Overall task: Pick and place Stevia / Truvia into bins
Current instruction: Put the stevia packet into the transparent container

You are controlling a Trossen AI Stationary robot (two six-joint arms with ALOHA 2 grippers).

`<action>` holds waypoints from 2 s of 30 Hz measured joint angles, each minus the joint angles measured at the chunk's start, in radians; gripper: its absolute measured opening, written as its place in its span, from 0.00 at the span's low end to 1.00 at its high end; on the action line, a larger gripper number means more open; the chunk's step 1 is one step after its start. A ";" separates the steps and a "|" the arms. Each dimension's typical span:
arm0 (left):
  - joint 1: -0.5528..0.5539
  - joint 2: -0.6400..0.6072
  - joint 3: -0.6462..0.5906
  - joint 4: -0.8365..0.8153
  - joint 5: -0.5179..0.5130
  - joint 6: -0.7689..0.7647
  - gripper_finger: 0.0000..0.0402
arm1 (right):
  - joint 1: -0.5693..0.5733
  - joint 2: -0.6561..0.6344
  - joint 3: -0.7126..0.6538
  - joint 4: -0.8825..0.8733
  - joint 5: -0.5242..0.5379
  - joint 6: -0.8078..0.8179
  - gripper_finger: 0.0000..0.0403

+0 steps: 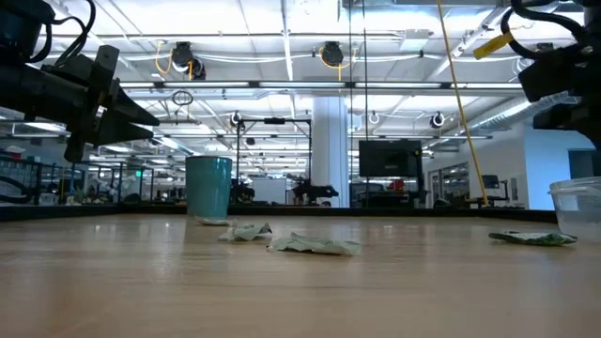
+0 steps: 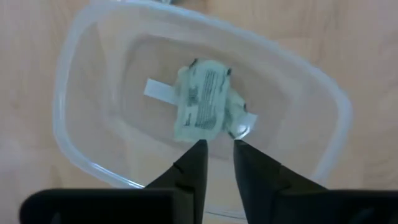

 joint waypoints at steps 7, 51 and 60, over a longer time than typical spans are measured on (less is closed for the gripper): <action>0.000 0.000 0.000 0.037 0.002 0.002 0.32 | -0.070 -0.047 0.116 0.020 0.213 -0.212 0.21; 0.221 1.073 0.705 -0.516 0.530 -0.224 0.31 | -0.234 -0.076 0.139 0.479 0.473 -0.595 0.21; 0.233 1.073 0.705 -0.478 0.564 -0.160 0.03 | -0.235 -0.074 -0.022 0.756 0.432 -0.417 0.25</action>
